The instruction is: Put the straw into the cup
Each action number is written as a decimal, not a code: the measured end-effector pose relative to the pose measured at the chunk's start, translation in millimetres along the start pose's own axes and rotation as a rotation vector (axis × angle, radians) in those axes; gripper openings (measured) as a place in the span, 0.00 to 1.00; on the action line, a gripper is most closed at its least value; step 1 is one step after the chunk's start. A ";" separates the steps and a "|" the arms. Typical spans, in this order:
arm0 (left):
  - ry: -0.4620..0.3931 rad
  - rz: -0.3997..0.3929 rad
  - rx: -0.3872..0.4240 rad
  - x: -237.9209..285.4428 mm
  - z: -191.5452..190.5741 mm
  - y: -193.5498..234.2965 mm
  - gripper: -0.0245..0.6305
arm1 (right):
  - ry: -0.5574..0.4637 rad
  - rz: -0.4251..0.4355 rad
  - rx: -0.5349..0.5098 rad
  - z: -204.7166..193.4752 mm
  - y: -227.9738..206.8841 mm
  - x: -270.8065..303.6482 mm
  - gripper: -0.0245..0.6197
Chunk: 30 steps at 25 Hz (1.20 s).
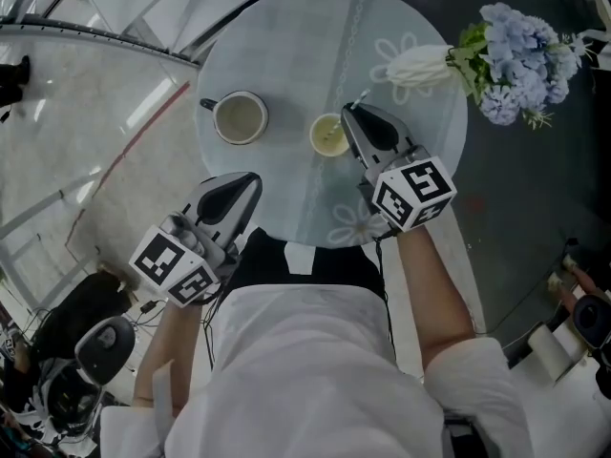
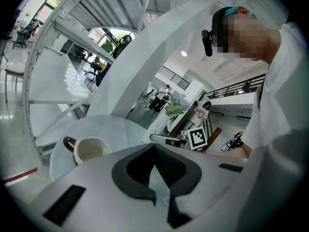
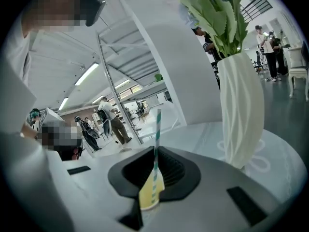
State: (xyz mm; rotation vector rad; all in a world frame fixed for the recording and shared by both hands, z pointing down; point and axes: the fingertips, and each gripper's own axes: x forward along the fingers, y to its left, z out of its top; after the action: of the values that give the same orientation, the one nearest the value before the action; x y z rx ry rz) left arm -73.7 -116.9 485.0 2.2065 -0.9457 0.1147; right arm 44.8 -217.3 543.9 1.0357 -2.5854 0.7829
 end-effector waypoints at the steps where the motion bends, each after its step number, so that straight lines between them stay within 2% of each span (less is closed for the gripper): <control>1: 0.000 -0.001 0.002 0.3 0.6 -1.0 0.07 | 0.003 -0.001 0.000 -0.4 -0.4 -0.1 0.09; 4: -0.003 -0.005 0.007 0.3 3.0 -4.9 0.07 | 0.014 0.003 0.012 -2.5 0.1 -1.6 0.11; 6: -0.007 -0.008 0.011 -0.2 5.1 -7.5 0.07 | 0.020 0.000 0.017 -3.4 -0.1 -3.7 0.22; 18: -0.034 -0.026 0.046 -9.5 21.8 -25.1 0.07 | 0.023 -0.047 0.046 6.5 -1.6 -24.8 0.25; 30: -0.075 -0.066 0.098 -27.5 43.9 -52.0 0.07 | -0.024 -0.066 0.034 29.6 26.8 -60.7 0.23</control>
State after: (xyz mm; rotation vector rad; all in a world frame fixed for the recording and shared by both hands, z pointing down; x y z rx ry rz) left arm -67.6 -104.6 412.8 2.3438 -0.9245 0.0488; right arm 68.8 -183.6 484.1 1.1410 -2.5513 0.8058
